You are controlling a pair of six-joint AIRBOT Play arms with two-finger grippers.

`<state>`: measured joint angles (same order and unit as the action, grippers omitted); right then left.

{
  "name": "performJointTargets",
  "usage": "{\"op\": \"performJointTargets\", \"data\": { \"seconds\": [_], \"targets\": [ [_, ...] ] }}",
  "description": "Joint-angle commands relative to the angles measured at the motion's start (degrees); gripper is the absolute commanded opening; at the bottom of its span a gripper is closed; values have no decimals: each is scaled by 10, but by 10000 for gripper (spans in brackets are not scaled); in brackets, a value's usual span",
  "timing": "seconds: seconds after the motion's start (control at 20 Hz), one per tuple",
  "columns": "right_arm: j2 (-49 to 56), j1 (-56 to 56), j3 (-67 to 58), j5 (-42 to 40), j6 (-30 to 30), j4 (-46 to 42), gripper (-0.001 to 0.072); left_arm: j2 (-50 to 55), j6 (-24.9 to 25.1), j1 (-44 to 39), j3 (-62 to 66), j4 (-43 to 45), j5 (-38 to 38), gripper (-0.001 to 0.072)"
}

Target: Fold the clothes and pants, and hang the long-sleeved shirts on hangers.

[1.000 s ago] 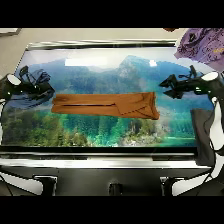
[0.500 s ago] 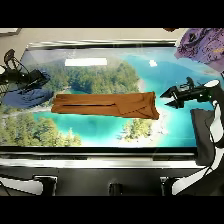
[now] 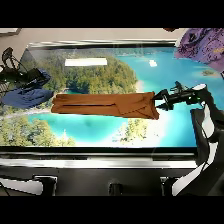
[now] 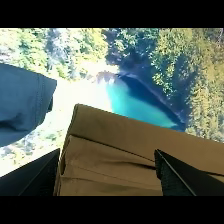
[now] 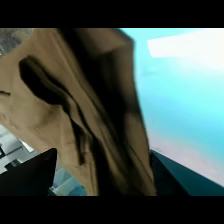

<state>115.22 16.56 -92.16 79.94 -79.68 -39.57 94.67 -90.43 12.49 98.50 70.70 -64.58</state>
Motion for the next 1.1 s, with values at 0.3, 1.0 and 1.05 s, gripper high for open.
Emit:
{"op": "performJointTargets", "data": {
  "seconds": [0.3, 1.0, 1.05],
  "targets": [
    [12, -76, 0, -59, -5, -11, 461, 2, -1, -3, 0, -9, 0, 682],
    [-242, -77, 0, 23, -141, -243, 32, 126, -29, -263, 0, -221, 127, 18],
    [-262, -77, 0, 25, -148, -251, 32, 139, -49, -294, 0, -221, 147, 18]
  ]
}}
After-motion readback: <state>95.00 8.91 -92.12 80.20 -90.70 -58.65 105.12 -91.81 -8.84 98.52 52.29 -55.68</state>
